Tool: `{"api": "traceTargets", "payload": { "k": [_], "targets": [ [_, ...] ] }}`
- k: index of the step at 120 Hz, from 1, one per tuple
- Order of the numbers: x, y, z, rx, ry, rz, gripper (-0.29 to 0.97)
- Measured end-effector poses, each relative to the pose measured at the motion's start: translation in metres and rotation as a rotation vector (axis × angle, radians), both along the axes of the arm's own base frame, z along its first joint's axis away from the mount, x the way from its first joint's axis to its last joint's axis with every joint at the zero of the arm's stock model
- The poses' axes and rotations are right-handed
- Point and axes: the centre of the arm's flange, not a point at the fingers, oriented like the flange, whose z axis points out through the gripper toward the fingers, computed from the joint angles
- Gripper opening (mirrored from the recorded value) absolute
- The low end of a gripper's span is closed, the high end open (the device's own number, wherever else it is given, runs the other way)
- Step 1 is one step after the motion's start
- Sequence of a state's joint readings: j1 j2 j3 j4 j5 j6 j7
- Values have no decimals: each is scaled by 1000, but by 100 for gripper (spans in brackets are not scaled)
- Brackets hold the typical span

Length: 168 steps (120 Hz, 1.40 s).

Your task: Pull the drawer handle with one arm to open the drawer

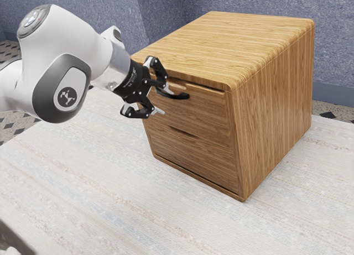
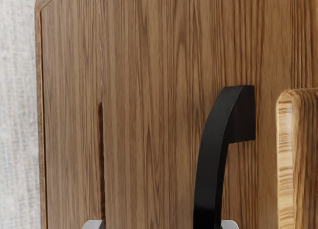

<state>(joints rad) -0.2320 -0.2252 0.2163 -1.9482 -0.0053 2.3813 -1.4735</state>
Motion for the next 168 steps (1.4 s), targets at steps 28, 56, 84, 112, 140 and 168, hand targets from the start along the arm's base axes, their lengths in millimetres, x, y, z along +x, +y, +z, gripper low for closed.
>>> {"api": "traceTargets", "payload": {
  "k": [28, 56, 84, 112, 140, 168],
  "targets": [
    [-2, 2, 1, 2, 2, -1, 11],
    [-7, 5, 6, 3, -1, -5, 2],
    [-14, 7, 8, 2, 4, -10, -1],
    [-31, 10, 12, -4, 6, -16, -2],
    [-37, 10, 7, 8, 29, -22, -3],
    [-53, 14, 7, 2, 42, -25, -3]
  ]
}}
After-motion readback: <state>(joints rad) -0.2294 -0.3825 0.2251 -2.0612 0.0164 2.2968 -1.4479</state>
